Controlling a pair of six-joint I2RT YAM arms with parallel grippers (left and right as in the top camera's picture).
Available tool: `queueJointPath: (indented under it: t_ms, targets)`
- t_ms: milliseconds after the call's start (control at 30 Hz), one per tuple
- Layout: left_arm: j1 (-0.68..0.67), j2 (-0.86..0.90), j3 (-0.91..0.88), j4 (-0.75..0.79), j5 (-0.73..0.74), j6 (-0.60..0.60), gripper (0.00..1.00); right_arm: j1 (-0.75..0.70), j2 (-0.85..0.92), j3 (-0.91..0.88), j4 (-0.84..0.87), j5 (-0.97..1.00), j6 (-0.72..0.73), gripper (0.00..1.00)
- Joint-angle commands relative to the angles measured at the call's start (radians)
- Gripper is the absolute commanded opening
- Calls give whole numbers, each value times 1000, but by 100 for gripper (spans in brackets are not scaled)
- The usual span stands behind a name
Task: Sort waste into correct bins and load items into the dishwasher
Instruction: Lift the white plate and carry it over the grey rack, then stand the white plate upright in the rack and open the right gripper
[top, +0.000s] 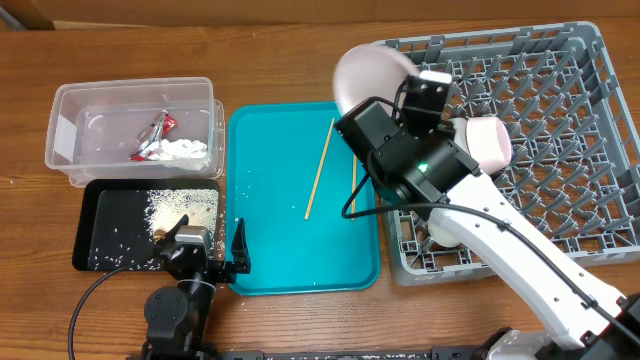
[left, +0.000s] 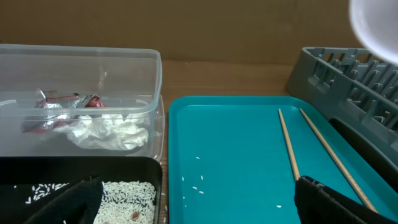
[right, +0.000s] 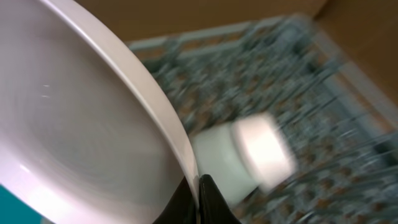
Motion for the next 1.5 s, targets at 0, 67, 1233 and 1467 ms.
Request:
queueJointPath:
  t_ms: [0, 67, 1233, 1467]
  targets:
    - [10, -10, -5, 3, 6, -10, 100, -54, 23, 5, 10, 270, -72, 4]
    - [10, -10, -5, 3, 6, -10, 100, -107, 49, 5, 17, 277, -84, 4]
    - [10, -10, -5, 3, 6, -10, 100, -276, 228, 5, 342, 54, -350, 4]
    - [10, -10, -5, 3, 6, -10, 100, -276, 257, 5, 285, 23, -321, 21]
